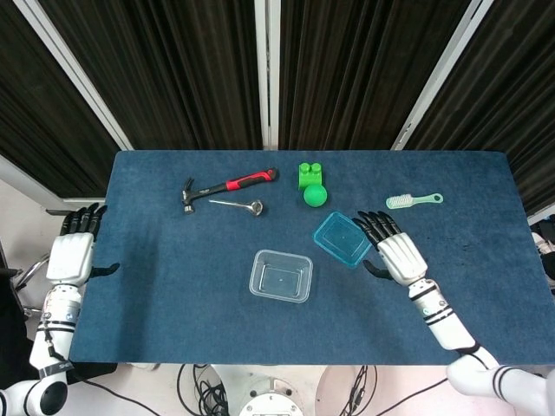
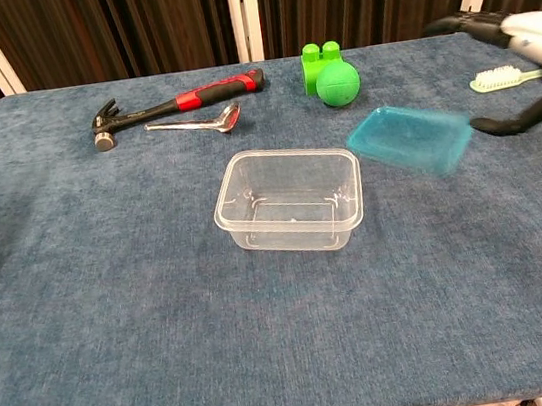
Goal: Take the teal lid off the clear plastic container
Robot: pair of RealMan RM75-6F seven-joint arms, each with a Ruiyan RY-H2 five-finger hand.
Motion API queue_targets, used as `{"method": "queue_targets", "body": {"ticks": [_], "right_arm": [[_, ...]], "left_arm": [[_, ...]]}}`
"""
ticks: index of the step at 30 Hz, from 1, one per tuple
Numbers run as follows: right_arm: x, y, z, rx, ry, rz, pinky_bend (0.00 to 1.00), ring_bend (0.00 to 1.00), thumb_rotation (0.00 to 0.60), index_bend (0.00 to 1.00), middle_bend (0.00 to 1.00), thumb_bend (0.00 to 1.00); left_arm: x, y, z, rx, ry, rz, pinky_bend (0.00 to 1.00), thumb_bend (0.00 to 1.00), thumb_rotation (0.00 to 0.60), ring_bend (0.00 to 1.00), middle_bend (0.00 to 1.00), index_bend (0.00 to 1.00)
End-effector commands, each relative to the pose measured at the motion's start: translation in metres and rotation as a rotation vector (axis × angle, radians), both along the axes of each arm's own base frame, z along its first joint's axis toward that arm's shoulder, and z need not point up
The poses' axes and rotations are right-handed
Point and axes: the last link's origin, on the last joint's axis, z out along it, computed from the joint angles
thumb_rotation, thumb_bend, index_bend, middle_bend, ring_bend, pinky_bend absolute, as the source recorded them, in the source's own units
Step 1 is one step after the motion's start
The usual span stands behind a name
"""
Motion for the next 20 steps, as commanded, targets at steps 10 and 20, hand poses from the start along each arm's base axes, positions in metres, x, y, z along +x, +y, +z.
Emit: {"method": "queue_targets", "body": {"ticks": [10,20], "right_arm": [[-0.044,0.080,0.122,-0.080,-0.025,-0.227,0.00,0.00,0.600,0.00,0.10,0.25],[-0.065,0.133,0.135,-0.298,-0.032,-0.271,0.00,0.00,0.600,0.00,0.01,0.25]], "left_arm": [[-0.042,-0.055,0.033,0.050,0.058,-0.001,0.00,0.00,0.600,0.00,0.06,0.09],[-0.045,-0.111,0.032,0.078,0.068,0.035,0.00,0.00,0.600,0.00,0.06,0.09]]}}
